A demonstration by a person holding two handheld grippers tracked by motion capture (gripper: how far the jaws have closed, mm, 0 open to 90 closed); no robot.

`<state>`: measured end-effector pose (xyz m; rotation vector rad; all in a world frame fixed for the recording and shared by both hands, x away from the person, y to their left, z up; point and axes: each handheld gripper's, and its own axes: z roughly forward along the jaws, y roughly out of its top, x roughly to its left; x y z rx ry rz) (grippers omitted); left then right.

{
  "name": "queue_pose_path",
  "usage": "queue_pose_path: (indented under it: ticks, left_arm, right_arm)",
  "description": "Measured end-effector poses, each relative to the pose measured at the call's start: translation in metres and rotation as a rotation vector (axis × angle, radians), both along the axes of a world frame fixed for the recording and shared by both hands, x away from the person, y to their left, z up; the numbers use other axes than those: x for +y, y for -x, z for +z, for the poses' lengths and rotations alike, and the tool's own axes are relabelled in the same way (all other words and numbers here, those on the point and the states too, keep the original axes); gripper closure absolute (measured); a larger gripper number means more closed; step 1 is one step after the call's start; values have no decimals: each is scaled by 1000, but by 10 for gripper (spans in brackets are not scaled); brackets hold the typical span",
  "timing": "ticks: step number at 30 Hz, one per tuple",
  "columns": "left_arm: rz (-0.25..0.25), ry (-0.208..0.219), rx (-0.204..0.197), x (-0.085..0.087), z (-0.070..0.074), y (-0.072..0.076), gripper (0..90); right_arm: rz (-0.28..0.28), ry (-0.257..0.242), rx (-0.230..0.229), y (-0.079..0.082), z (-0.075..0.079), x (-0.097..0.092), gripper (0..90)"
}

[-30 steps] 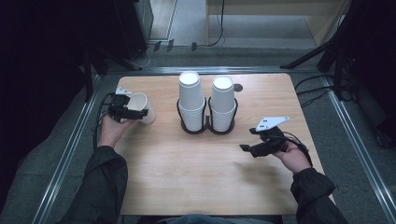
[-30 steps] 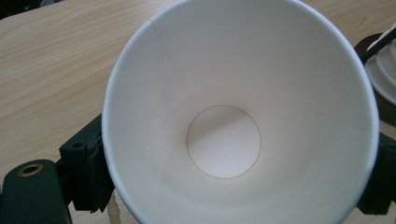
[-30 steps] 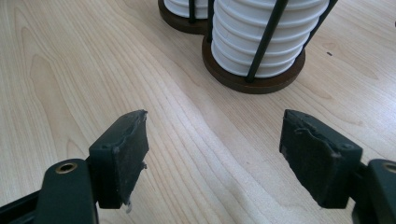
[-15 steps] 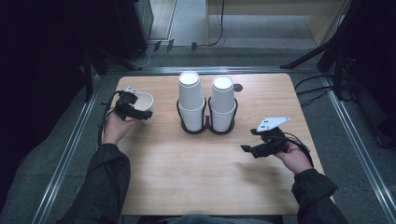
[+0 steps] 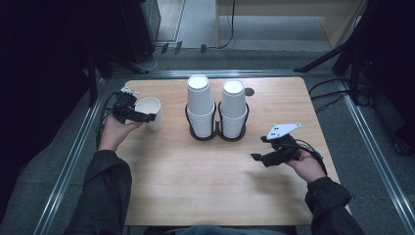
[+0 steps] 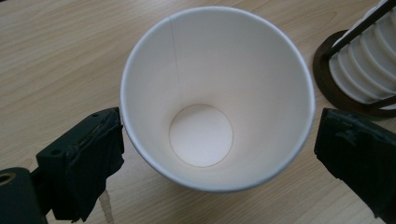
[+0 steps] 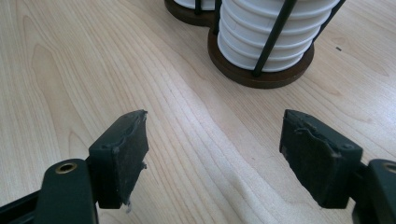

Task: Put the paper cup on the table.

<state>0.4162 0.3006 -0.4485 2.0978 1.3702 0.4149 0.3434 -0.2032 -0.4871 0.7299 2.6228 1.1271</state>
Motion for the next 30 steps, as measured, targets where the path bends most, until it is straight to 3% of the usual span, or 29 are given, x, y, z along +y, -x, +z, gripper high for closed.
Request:
queue_pose_path:
  ticks: [8,11,17,23,30]
  left_arm:
    - [17,-3,-9,3,18,6,7]
    - [10,12,10,4,23,9,8]
    - [-29,3,28,-2,28,18,20]
    - [-72,47,23,-6,34,26,20]
    - [-111,61,18,-11,34,33,20]
  right_arm:
    - [1,12,-1,1,0,-1,235]
    - [2,11,-1,1,0,-1,235]
    - [2,12,-4,1,1,-2,235]
    - [2,8,-5,1,2,-2,235]
    - [4,6,-1,0,2,-2,234]
